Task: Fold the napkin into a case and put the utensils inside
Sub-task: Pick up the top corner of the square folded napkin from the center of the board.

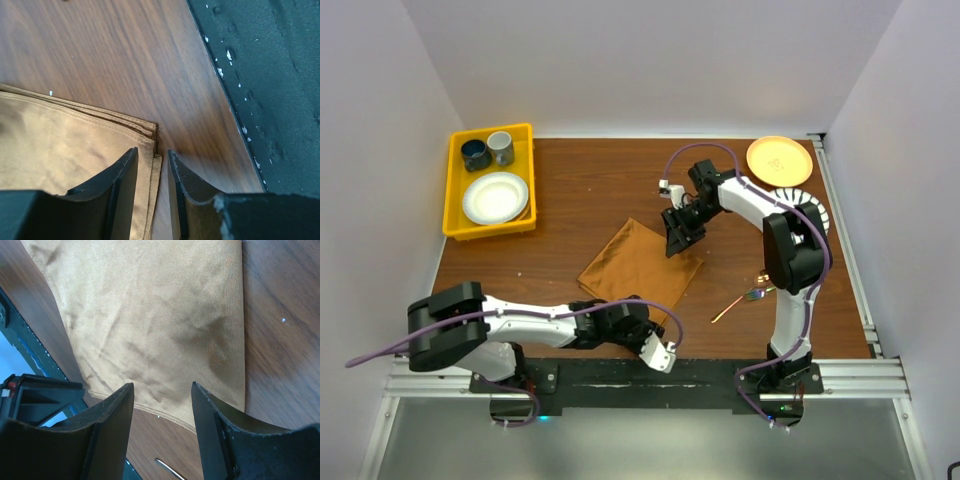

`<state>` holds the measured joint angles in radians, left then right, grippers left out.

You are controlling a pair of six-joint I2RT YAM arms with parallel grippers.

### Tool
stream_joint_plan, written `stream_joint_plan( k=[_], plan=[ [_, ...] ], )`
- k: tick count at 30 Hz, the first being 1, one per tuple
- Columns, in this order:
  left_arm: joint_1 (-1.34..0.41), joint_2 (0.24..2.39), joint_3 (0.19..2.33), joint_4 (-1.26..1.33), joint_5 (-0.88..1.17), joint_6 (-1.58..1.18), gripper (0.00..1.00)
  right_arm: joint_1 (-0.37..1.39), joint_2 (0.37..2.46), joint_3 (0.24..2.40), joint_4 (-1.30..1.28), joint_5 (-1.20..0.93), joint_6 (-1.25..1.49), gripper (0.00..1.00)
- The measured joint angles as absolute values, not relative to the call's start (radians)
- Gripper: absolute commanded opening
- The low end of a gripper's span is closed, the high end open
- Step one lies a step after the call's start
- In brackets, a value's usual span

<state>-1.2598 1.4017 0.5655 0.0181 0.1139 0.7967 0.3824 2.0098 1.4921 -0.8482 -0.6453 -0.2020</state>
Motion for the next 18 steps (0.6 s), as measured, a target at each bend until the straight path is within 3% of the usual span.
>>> stream_joint_plan(
  k=[9,18],
  plan=[
    [-1.260,1.440,0.566,0.063,0.099,0.797,0.31,0.376,2.010,1.492,-0.848,-0.646,-0.202,0.54],
    [-1.260,1.444,0.566,0.076,0.097,0.805,0.06,0.376,2.010,1.492,-0.849,-0.649,-0.202,0.55]
  ],
)
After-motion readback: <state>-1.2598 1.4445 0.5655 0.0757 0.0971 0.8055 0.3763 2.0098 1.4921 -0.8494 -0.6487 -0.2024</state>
